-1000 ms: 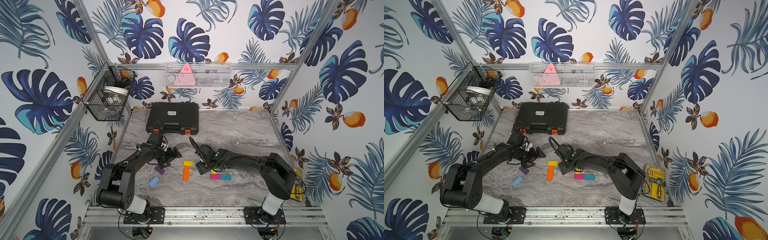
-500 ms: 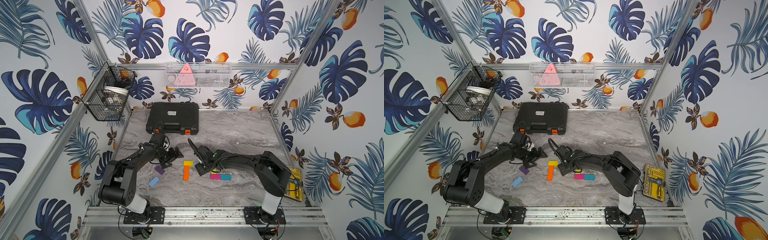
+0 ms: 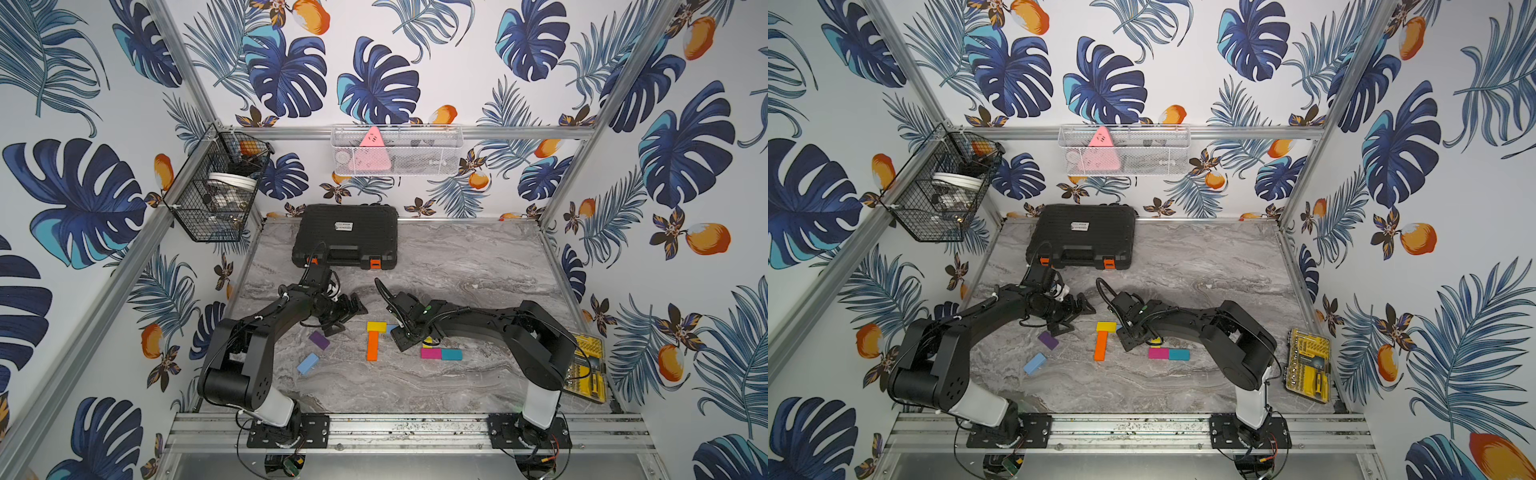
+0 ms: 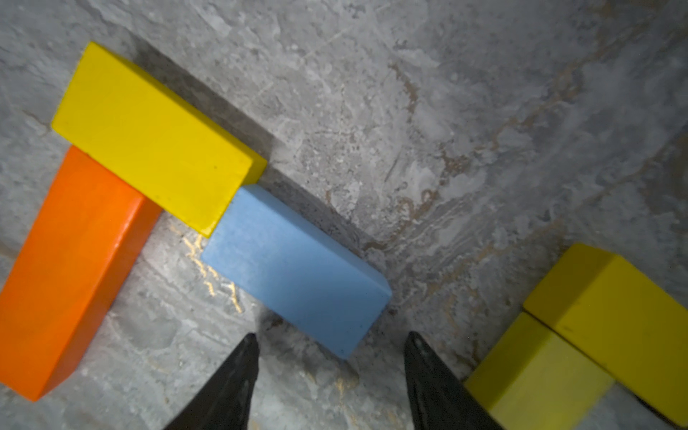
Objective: Assemble the letter c with building blocks
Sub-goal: Assemble the building block at the center of the board.
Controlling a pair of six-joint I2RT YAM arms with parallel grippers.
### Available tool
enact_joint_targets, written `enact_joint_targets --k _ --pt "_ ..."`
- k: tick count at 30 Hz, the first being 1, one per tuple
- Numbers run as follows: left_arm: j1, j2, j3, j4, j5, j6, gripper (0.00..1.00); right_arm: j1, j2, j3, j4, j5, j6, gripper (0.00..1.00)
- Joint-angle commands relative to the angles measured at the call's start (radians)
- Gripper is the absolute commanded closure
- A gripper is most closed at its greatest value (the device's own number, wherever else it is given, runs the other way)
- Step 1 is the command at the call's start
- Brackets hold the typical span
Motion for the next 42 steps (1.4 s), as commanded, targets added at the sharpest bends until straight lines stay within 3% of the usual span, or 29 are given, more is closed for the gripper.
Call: enact_joint_targets --k 1,42 --pt "-0.002 0.001 0.006 0.006 -0.003 -0.007 0.01 -0.003 0.004 0.007 0.014 0.011 0.0 0.36" --pt "-0.003 0.019 0.007 0.012 -0.014 0.002 0.01 -0.023 0.044 0.038 0.016 -0.004 -0.003 0.37"
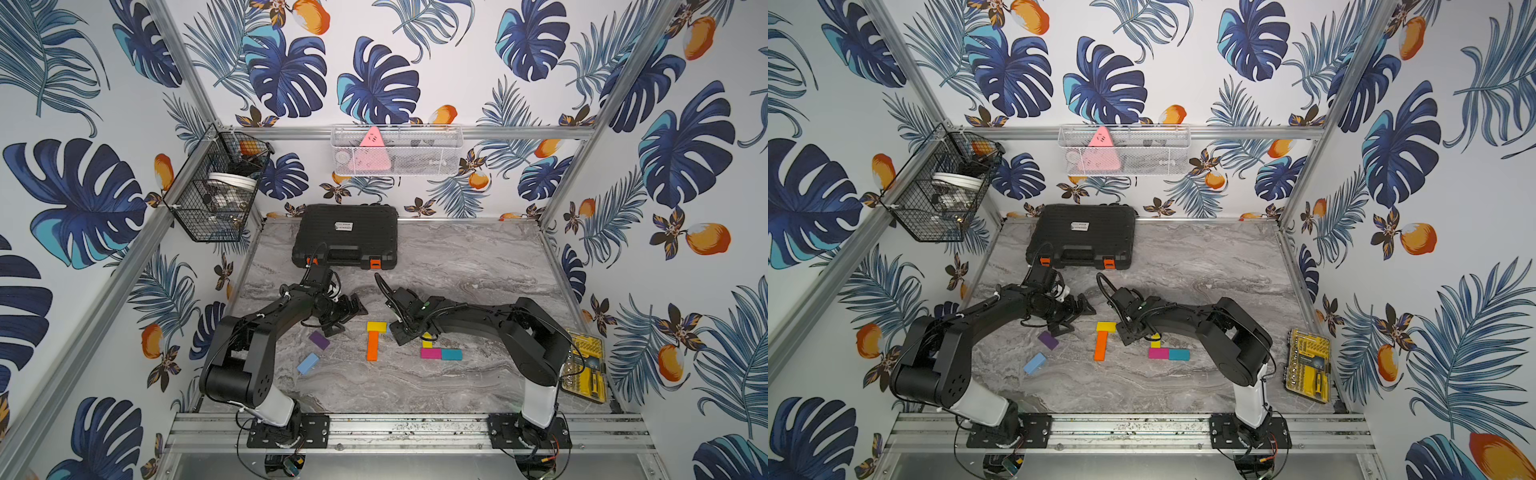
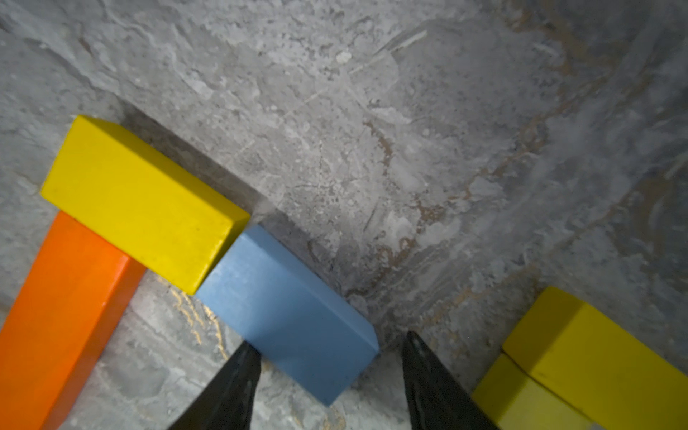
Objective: Assemble the letter c with building blocks
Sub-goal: Assemble the building block at the center of the board.
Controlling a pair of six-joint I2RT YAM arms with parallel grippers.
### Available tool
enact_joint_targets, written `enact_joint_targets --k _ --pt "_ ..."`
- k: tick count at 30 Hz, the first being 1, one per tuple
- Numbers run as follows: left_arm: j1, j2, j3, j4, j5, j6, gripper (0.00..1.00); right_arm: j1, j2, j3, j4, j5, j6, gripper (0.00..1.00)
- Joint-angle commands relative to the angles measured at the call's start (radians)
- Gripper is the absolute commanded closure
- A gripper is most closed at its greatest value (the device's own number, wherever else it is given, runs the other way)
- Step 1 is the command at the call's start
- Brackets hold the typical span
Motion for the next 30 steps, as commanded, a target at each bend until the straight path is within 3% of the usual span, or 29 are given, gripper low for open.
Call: enact_joint_targets --k 1,15,24,30 --pt "-0.001 0.001 0.006 0.007 -0.003 0.002 0.01 -0.002 0.008 0.002 -0.007 -0.01 0.001 0.37" --pt "-0.002 0.003 0.009 0.01 0.004 0.001 0.01 -0.011 -0.044 -0.019 -0.012 -0.055 0.011 0.32" --pt "-0.002 0.006 0.011 0.013 0.006 -0.001 0.01 -0.066 -0.14 -0.041 0.018 -0.195 0.249 0.15" --pt "-0.002 0.007 0.011 0.013 0.001 -0.003 0.01 -0.089 -0.117 -0.045 0.049 -0.278 0.417 0.12"
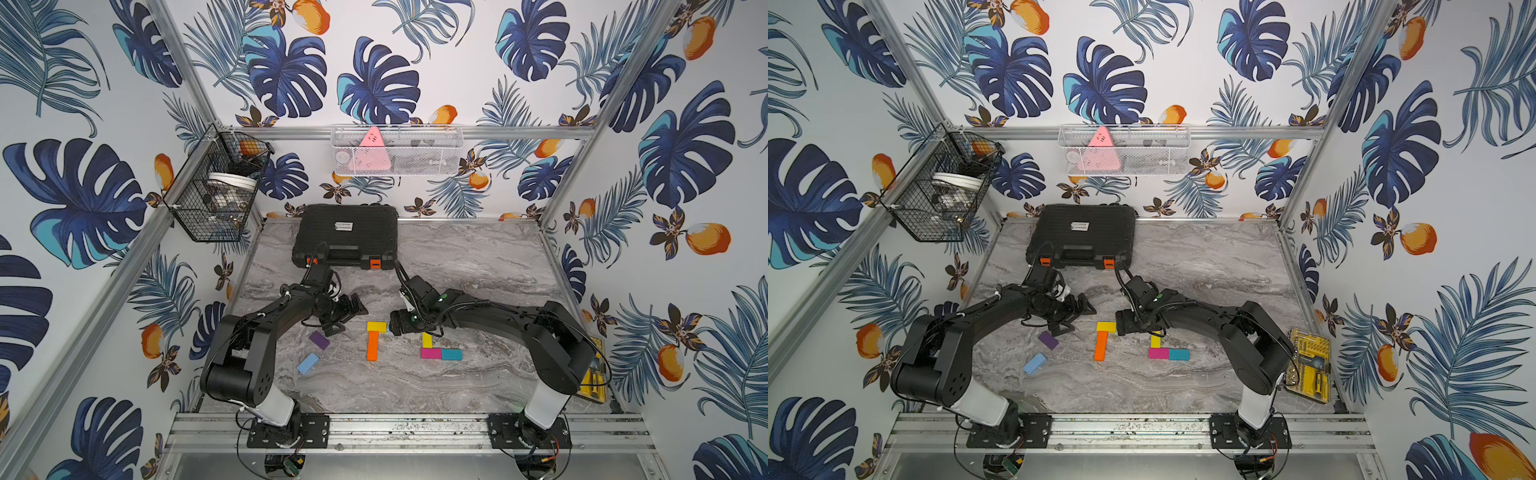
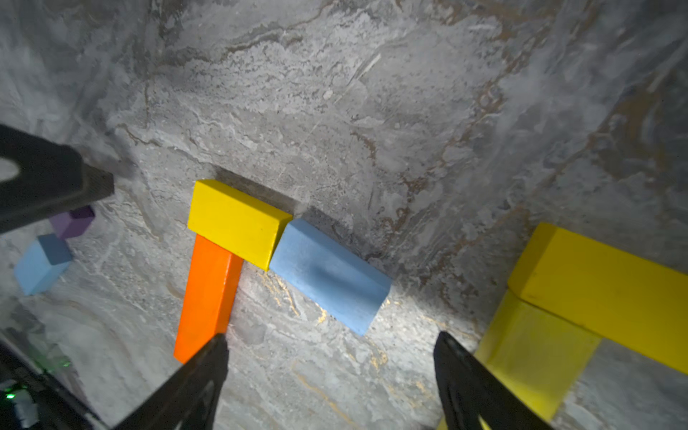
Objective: Assemble the letter c with building blocks
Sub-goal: Assemble the building block at the center of the board.
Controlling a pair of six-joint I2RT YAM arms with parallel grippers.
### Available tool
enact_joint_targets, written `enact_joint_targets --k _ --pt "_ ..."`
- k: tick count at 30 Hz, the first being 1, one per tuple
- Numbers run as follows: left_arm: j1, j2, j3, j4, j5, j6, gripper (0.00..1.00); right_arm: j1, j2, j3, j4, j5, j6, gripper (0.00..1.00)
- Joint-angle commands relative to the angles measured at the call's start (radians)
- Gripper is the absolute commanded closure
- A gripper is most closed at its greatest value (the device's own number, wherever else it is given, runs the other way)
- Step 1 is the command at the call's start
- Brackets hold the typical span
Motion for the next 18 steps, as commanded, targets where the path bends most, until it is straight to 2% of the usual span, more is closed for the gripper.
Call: enact_joint_targets --k 1,18 --pt "-0.001 0.002 0.009 0.004 -0.001 -0.003 0.01 -0.01 0.013 -0.003 0.029 -0.069 0.136 0.12" --pt "-0.001 0.001 0.01 0.008 -0.001 -0.011 0.01 -0.027 0.087 0.013 0.073 -0.136 0.179 0.11"
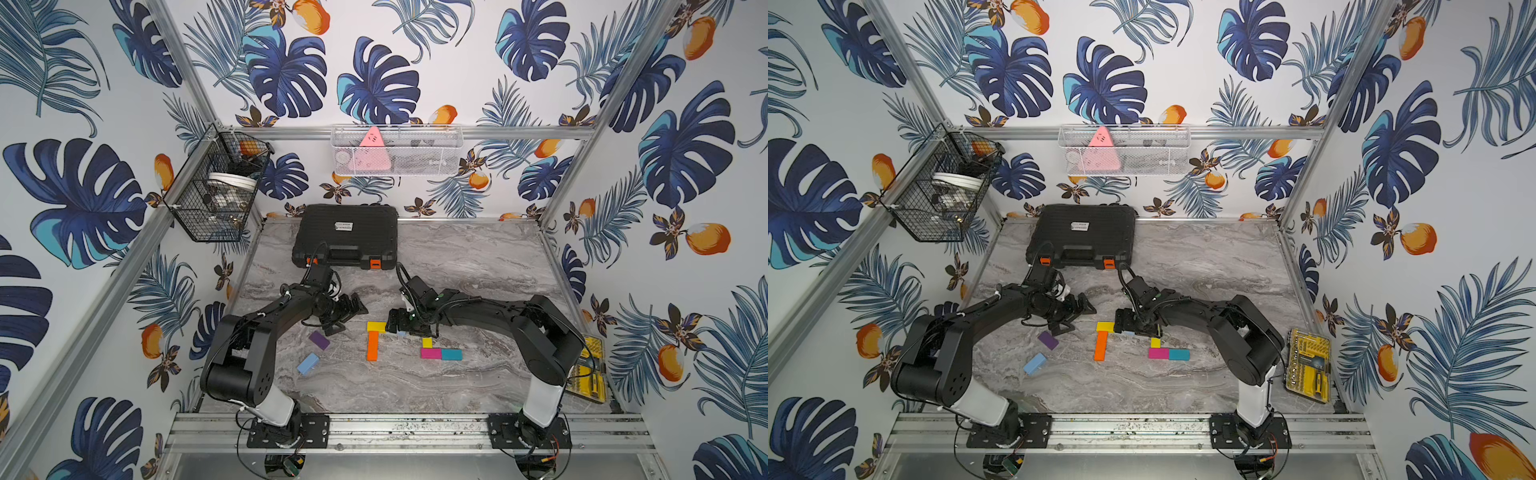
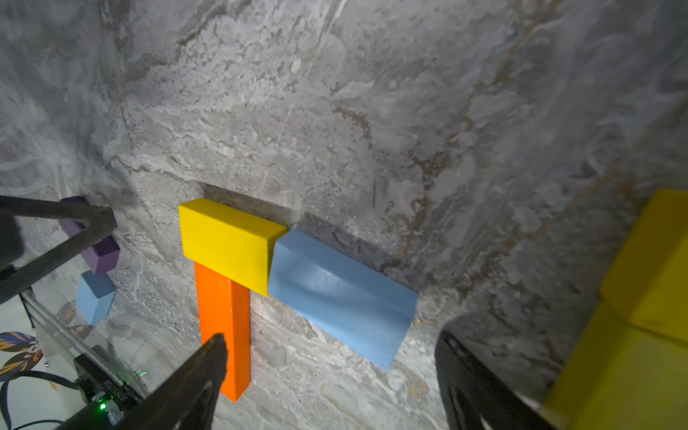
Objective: Assemble the letter c with building blocks
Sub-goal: Assemble the building block at the center of the board.
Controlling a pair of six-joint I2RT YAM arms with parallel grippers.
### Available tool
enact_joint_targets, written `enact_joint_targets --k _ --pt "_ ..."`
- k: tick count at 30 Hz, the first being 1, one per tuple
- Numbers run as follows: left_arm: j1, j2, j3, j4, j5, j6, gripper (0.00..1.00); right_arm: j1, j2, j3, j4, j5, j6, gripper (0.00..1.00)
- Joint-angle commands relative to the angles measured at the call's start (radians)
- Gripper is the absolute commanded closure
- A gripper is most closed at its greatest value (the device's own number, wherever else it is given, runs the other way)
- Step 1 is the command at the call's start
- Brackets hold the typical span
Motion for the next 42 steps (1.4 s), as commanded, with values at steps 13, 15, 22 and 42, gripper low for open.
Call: enact_joint_targets --k 13,15,22,42 --pt "-0.002 0.005 0.007 0.011 0.001 -0.009 0.01 -0.034 0.025 0.015 0.046 -0.044 0.034 0.11" --pt "0.0 0.007 0.006 0.012 0.002 -0.01 0.01 -0.039 0.026 0.011 0.052 -0.052 0.039 0.11" --pt "-0.003 0.008 0.004 0.015 0.001 -0.01 0.01 -0.051 0.028 0.006 0.068 -0.072 0.047 0.11" --pt "-0.003 0.016 0.004 0.017 0.001 -0.008 0.01 -0.076 0.041 0.001 0.104 -0.119 0.058 0.12"
